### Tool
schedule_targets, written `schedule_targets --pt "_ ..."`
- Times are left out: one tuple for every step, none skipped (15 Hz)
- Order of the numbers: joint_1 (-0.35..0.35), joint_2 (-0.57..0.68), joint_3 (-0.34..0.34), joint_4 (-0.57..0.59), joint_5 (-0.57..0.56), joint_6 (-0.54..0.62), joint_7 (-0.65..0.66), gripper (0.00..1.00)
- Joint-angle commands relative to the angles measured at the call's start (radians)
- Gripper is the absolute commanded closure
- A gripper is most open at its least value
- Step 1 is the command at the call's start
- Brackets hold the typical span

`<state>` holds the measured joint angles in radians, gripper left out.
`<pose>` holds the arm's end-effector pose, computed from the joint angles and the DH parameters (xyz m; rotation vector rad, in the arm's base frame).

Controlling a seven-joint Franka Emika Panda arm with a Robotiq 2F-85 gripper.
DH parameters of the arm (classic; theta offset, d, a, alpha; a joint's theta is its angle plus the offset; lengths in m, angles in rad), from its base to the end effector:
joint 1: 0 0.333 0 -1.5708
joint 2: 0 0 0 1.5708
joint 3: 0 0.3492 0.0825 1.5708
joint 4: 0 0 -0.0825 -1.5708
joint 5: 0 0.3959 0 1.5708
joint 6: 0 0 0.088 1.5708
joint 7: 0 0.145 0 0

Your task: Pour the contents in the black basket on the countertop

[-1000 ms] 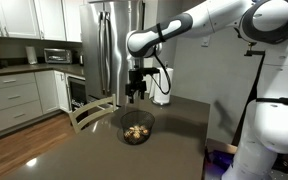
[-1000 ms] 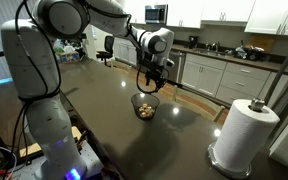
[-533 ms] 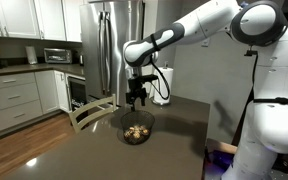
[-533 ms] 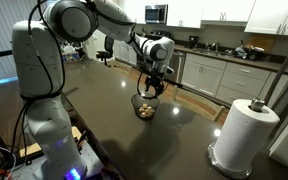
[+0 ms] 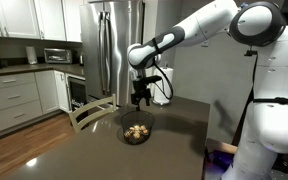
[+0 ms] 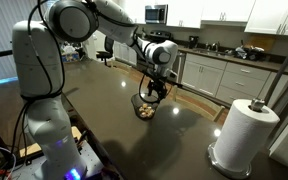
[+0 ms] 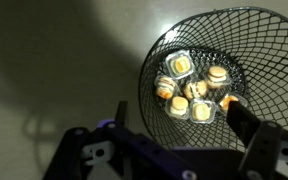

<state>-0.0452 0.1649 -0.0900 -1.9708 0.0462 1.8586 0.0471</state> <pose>0.5580 -0.0695 0.3585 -3.0572 0.3105 0.4249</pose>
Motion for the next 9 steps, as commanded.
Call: schedule_targets --pt "-0.044 -0.067 -0.010 -0.092 0.050 0.073 -0.063 0.00" --pt "-0.053 -0.077 -0.012 -0.112 0.072 0.097 -0.084 0.00" --pt "-0.062 -0.086 -0.013 -0.132 0.100 0.122 -0.112 0.00" --pt "-0.070 -0.094 -0.014 -0.150 0.126 0.145 -0.144 0.00" --pt "-0.074 -0.100 -0.013 -0.167 0.160 0.168 -0.180 0.00" --pt "-0.078 -0.106 -0.011 -0.182 0.195 0.187 -0.217 0.00" --pt "-0.077 -0.108 -0.009 -0.192 0.218 0.198 -0.245 0.00" --pt "-0.075 -0.106 -0.008 -0.198 0.232 0.205 -0.266 0.00" --pt "-0.072 -0.103 -0.006 -0.202 0.240 0.204 -0.280 0.00"
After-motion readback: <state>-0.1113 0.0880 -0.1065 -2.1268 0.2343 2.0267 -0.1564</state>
